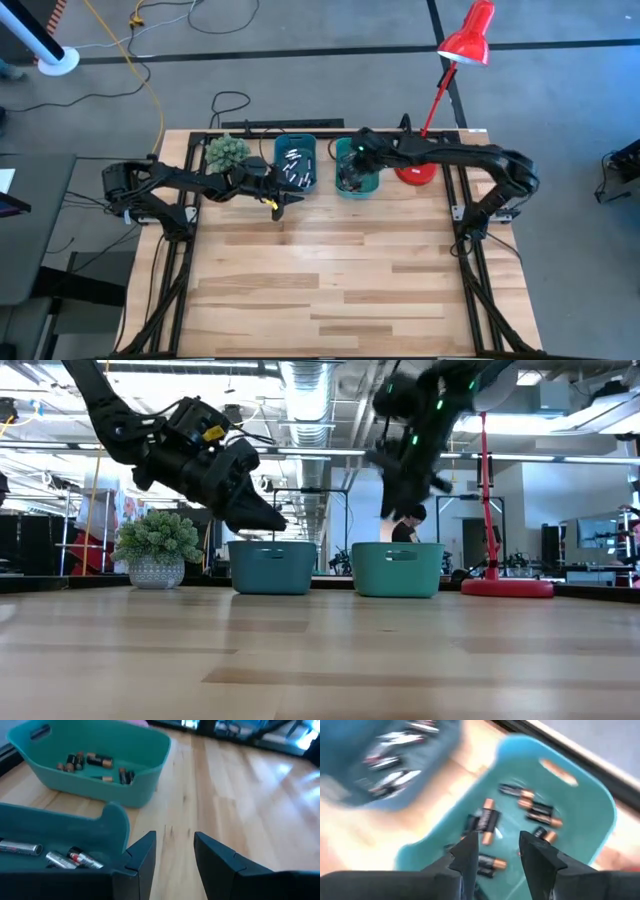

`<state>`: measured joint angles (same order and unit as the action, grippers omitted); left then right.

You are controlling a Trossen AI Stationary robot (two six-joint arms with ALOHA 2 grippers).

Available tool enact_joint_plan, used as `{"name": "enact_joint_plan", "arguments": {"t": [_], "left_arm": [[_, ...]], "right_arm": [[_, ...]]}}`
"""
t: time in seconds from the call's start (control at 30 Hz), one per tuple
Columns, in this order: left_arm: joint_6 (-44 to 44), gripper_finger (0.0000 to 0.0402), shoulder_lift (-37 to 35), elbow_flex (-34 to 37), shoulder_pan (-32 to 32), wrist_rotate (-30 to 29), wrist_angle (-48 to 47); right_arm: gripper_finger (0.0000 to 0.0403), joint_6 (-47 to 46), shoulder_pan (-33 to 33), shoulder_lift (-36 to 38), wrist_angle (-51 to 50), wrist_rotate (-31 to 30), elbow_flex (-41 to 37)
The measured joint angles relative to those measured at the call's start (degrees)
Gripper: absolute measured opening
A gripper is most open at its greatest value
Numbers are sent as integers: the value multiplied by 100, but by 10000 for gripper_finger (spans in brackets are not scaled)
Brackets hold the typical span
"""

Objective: Sort batteries
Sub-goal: Return to Home Position

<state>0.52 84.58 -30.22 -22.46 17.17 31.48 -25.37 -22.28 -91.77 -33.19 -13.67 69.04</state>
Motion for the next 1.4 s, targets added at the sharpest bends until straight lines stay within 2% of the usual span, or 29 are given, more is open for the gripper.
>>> {"name": "enact_joint_plan", "arguments": {"t": [0.17,0.3,0.47,0.63,0.77,0.87,1.0,1.17,1.4], "left_arm": [[-378,127,-622,-2,-7,0,-252],[-357,127,-1486,-4,-7,-250,-925],[-758,127,-2807,-4,15,-687,-2111],[-791,127,-3907,87,379,-1214,-2986],[-1173,127,-4535,609,999,-1523,-2635],[-1385,127,-4689,1197,1591,-1775,-1875],[-1094,127,-4684,1962,2185,-2089,-1103],[-1350,127,-4845,2482,2488,-2180,-692],[-1286,127,-5706,2763,2546,-2081,-868]], "right_arm": [[148,796,745,647,-301,-369,0],[147,892,1353,1175,-283,-758,-351],[147,224,1793,2045,-62,-760,-1519],[147,-267,2125,2788,418,-674,-2404],[147,-225,2304,3112,624,-640,-2618],[147,359,2291,3146,558,-638,-2618],[147,1139,2200,3142,490,-640,-2618],[147,1206,2229,3142,541,-612,-2618],[147,1329,2136,3139,515,52,-2618]]}}
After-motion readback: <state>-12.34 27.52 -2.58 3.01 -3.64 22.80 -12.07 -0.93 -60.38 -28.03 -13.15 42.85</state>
